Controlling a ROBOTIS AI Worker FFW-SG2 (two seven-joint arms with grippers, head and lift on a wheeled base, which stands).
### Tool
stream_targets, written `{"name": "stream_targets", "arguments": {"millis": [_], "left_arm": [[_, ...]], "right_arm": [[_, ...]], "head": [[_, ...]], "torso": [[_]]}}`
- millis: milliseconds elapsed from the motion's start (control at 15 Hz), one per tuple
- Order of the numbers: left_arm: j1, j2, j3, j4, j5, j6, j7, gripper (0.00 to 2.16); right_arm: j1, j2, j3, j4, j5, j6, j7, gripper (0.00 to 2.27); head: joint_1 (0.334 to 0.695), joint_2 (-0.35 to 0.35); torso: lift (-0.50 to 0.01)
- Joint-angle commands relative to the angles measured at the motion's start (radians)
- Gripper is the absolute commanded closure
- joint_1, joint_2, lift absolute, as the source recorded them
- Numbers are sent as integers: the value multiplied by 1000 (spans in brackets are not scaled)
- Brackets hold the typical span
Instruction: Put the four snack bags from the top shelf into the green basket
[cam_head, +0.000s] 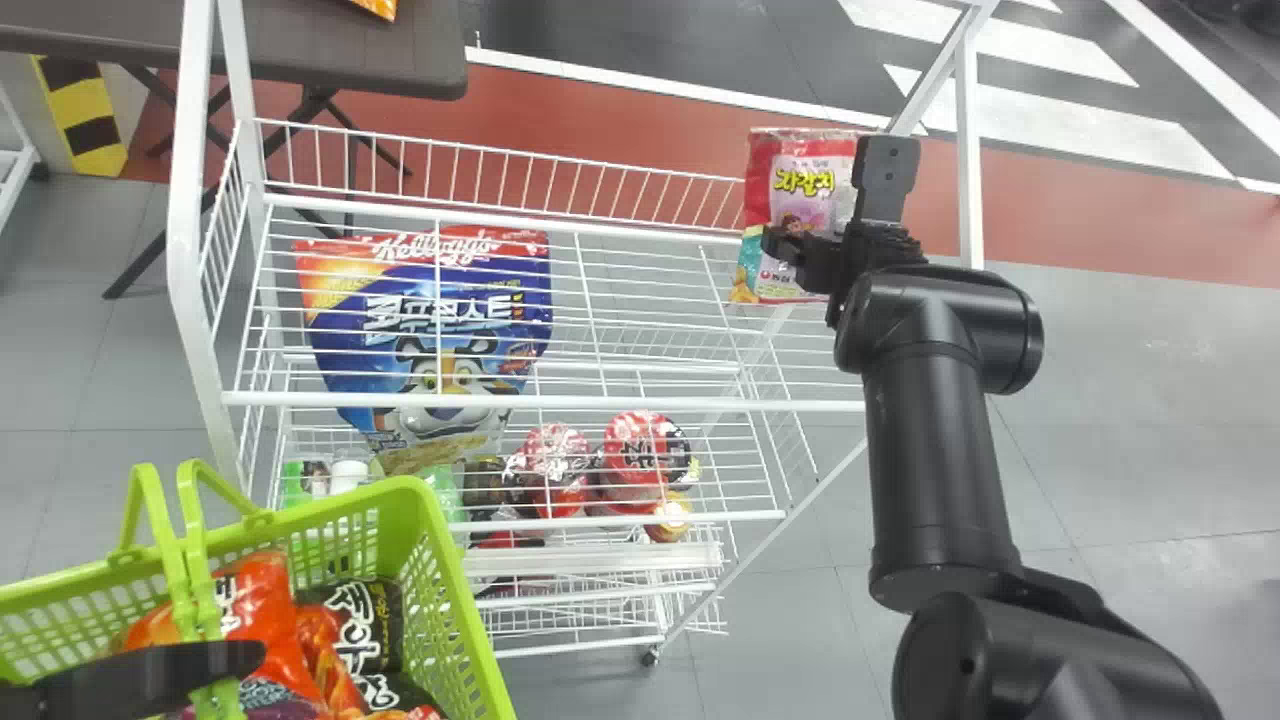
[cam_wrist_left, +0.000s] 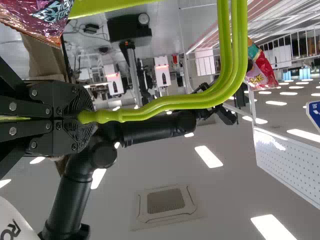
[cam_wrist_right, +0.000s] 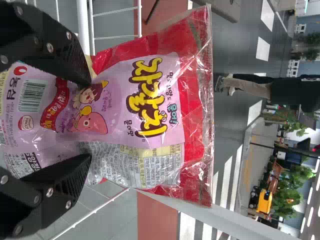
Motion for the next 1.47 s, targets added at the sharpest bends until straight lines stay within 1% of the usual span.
{"name": "stream_targets", "arguments": {"millis": [0,133,333,467,533,667,733,867,933,1000,1067,1200,1267,1400], "left_arm": [[11,0,5,0,0,-3,-11,2148],[13,-2,5,-2,0,-3,-11,2148],[14,-2,13,-2,0,-3,-11,2148],[8,-2,14,0,0,-3,-11,2148],[-1,-3,14,6,-2,-3,-11,2148],[-18,-5,13,15,-3,-3,-11,2148],[-30,-5,11,26,-5,-3,-11,2148],[-44,-6,7,44,-6,-3,-11,2148],[-49,-6,8,52,-6,-7,-11,2148],[-50,-6,11,57,-6,-10,-11,2148],[-52,-6,14,57,-6,-10,-11,2148],[-52,-6,19,60,-5,-22,-11,2148],[-53,-6,19,61,-5,-22,-11,2148],[-55,-6,19,63,-3,-25,-11,2148]], "right_arm": [[57,5,-1,-83,-48,3,0,2256],[92,6,-4,-149,-83,0,-1,2256],[163,6,-31,-283,-168,15,0,2256],[237,5,-51,-419,-273,82,8,2256],[286,5,-53,-513,-336,141,17,2256],[375,6,-44,-672,-428,211,40,2256],[411,8,-36,-758,-485,273,60,2256],[465,9,-36,-904,-631,484,94,2256],[500,11,-25,-987,-688,570,94,2256],[534,11,-7,-1054,-715,622,103,2256],[565,12,21,-1120,-726,711,123,2256],[597,21,39,-1234,-815,911,135,2256],[599,21,42,-1266,-869,1002,135,2256],[600,24,65,-1294,-977,1002,135,2256]], "head": [[695,-350],[695,-350],[695,-350],[695,-350],[695,-350],[695,-350],[695,-350],[695,-344],[695,-322],[695,-271],[695,-240],[695,-179],[695,-124],[695,-62]], "torso": [[0],[0],[0],[0],[0],[0],[0],[0],[0],[0],[0],[0],[0],[0]]}}
